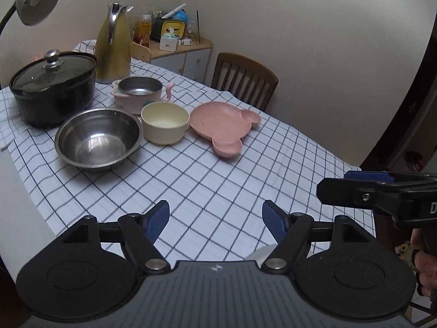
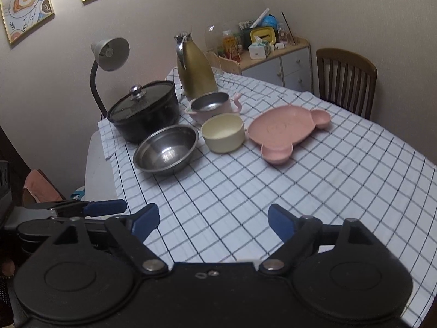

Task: Organize plates and bowls
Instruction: 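Move both tools toward the rim of the pink bear-shaped plate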

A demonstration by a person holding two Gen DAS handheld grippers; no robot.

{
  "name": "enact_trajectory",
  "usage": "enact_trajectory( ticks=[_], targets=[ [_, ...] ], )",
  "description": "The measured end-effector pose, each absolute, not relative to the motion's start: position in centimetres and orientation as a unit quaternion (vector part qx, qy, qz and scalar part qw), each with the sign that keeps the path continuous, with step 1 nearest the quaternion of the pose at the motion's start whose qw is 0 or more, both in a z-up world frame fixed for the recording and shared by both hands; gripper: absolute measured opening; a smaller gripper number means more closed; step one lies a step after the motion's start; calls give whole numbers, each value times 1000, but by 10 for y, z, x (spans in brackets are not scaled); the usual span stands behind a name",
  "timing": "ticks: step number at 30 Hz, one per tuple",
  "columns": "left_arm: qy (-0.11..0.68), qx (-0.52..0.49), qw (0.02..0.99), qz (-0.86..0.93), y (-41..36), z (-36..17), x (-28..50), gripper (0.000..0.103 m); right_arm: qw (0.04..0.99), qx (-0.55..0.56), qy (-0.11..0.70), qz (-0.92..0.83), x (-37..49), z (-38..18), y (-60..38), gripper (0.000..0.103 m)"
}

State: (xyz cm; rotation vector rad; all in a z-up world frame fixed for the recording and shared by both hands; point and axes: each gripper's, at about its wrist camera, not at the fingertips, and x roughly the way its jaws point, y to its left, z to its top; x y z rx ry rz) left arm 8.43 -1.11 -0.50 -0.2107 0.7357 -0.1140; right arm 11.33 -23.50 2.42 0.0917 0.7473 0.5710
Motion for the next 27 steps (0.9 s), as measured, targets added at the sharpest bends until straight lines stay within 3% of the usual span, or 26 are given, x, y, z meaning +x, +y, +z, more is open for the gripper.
enact_trajectory(
  ticks=[6,17,27],
  targets=[
    [336,-92,937,-31,-15,5,123,78,914,24,323,246,143,43,-232,102],
    [324,-51,945,-8,-15,15,238,78,929,24,328,169,236,34,-238,102],
    [381,-28,923,-34,-15,-7,349,78,923,27,361,131,307,3,-234,101]
  ],
)
